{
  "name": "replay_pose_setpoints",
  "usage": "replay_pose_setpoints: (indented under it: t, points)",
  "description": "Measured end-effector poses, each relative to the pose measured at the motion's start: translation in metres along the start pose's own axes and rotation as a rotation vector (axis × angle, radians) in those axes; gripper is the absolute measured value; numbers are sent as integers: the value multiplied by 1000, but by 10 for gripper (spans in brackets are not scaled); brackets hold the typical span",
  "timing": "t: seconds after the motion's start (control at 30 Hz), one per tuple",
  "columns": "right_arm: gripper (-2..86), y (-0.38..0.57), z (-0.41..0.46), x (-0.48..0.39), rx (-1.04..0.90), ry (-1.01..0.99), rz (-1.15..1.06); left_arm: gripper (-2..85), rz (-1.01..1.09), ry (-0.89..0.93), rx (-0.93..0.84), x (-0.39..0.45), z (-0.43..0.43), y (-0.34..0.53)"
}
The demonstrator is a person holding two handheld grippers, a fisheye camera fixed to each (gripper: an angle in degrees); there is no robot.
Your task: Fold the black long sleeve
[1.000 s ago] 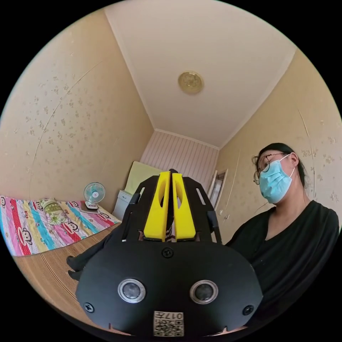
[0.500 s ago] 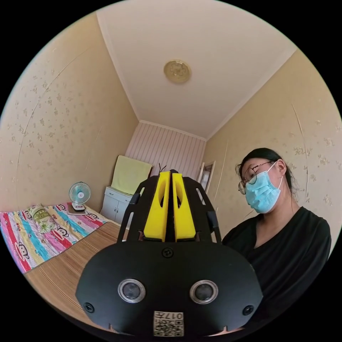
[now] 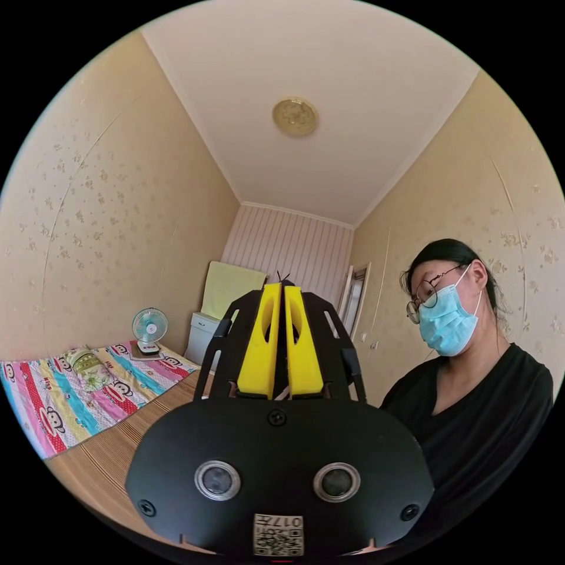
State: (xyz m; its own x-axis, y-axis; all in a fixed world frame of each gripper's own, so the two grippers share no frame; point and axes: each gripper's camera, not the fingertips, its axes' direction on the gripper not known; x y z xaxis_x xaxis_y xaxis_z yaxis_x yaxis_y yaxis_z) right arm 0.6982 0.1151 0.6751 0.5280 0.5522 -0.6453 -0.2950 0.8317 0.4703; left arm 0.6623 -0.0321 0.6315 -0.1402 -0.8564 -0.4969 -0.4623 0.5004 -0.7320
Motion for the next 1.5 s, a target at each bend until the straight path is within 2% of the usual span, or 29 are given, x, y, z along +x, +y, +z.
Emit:
replay_pose_setpoints:
  t: [0.13, 0.3, 0.5, 0.63, 0.77, 0.9, 1.03, 1.23, 1.33, 1.43, 1.5]
  points:
    - [104, -8, 25, -15, 6, 16, 18, -9, -8, -24, -4, 7, 0, -3]
    - [45, -6, 34, -26, 48, 200, 91, -9, 10, -57, 13, 20, -18, -8]
    - [29, -22, -11, -55, 184, 317, 67, -9, 27, -199, 16, 30, -68, -25]
    - [23, -48, -39, -106, 250, 523, -38, -9, -5, -300, 7, 27, -105, -29]
    - [19, -60, -55, -142, 294, 622, -126, -9, -65, -410, -30, 19, -151, -13]
    - [18, -50, -56, -134, 327, 600, -98, -9, -205, -485, -46, 4, -194, 49]
    - [17, -30, -50, -121, 343, 584, -48, -9, -275, -429, -43, 2, -217, 106]
    - [16, -26, -53, -170, 368, 630, -191, -9, -263, -315, 31, 18, -258, 126]
    - [16, -60, -52, -190, 308, 722, -238, -9, -328, -344, 21, -6, -267, 99]
    - [17, -110, -47, -177, 195, 820, -222, -9, -460, -407, -44, -63, -271, 80]
    - [17, -143, -45, -147, 126, 882, -163, -8, -563, -440, -109, -130, -270, 80]
